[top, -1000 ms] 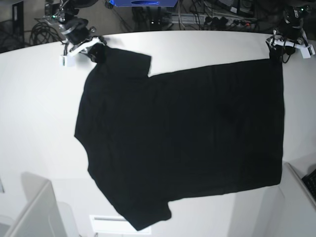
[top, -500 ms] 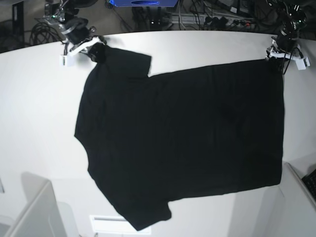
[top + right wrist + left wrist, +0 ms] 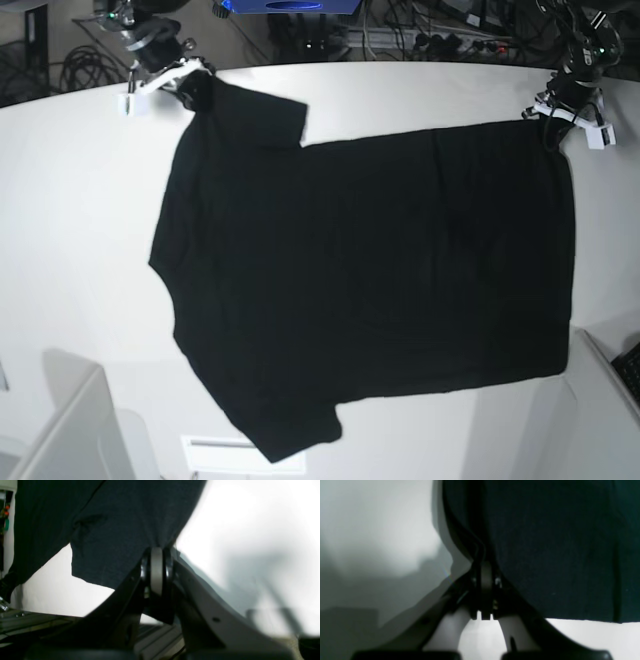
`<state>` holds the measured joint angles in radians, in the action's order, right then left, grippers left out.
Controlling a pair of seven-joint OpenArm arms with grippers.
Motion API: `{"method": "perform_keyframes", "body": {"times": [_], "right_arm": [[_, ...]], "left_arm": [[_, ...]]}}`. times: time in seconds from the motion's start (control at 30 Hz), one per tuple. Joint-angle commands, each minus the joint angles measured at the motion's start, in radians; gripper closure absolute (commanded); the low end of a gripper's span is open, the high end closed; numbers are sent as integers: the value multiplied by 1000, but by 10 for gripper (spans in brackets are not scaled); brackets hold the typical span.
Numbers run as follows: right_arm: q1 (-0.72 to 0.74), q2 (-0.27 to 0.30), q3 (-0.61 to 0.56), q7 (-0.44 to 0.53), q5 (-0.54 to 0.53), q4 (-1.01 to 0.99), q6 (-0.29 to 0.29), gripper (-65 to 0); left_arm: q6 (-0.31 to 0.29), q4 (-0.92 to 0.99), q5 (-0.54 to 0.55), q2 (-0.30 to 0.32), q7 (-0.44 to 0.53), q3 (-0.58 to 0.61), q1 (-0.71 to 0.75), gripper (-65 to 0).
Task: Fold the T-shirt properly
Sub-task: 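Lift the grasped edge with both grippers and fold it over the shirt body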
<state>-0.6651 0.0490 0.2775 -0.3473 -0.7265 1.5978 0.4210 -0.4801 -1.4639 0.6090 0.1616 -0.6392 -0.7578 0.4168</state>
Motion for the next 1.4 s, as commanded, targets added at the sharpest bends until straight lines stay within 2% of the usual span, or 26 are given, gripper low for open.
{"method": "perform_keyframes", "body": {"times": [0.0,0.23,0.5,0.77,1.03,1.13,1.27,1.37], "right_arm": [[-35,5,4,-63,61,-6,-38,0],[-87,4,1,-35,60,20,-37,0],[-150,-25,-4,-43,60,204,-7,0],[-127,-24,-4,-46,60,310,-9,0],[-14,-25,2,-212,60,342,-12,0],[20,-25,2,-238,60,342,-15,0],[61,-24,2,-250,60,342,-70,0],[100,-21,2,-266,60,342,-76,0]], "left_arm": [[11,1,-51,6,-51,1,14,0],[11,-54,-54,11,-49,-9,78,0],[11,-97,-54,23,-49,-10,93,0],[17,-219,-54,23,-54,-2,112,0],[17,-258,-53,23,-54,-9,87,0],[17,-291,-54,23,-54,-9,78,0],[17,-331,-54,23,-55,-2,73,0],[17,-350,-54,23,-55,1,55,0]]}}
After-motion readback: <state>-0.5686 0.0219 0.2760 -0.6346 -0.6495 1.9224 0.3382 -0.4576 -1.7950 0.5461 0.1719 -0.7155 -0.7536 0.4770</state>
